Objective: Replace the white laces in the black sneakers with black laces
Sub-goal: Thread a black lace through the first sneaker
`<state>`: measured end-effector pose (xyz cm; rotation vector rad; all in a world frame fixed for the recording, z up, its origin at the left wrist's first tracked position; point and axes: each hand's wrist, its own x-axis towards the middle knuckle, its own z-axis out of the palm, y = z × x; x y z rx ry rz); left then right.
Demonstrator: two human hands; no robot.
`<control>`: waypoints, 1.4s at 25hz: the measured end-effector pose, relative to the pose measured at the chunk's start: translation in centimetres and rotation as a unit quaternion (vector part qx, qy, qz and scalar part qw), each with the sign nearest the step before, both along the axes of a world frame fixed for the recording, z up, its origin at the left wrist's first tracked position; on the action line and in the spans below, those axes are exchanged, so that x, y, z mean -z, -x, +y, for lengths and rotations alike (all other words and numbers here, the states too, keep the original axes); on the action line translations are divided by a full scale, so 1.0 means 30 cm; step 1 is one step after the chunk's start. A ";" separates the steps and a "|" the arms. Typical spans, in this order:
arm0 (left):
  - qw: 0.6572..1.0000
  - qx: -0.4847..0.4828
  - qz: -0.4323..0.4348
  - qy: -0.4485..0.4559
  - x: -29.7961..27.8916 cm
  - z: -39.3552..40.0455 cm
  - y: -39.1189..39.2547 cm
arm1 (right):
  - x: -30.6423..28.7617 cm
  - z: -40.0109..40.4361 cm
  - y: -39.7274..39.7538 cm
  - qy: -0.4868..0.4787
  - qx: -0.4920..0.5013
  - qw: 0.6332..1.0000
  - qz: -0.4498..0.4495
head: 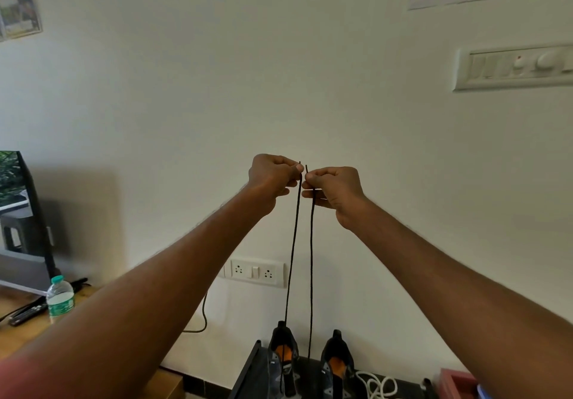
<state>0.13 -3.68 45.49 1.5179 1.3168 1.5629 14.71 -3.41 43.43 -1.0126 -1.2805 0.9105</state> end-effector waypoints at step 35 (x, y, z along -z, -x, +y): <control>0.997 -0.053 -0.048 0.032 0.216 -0.056 0.105 | 0.250 -0.033 -0.033 0.038 0.017 0.999 -0.030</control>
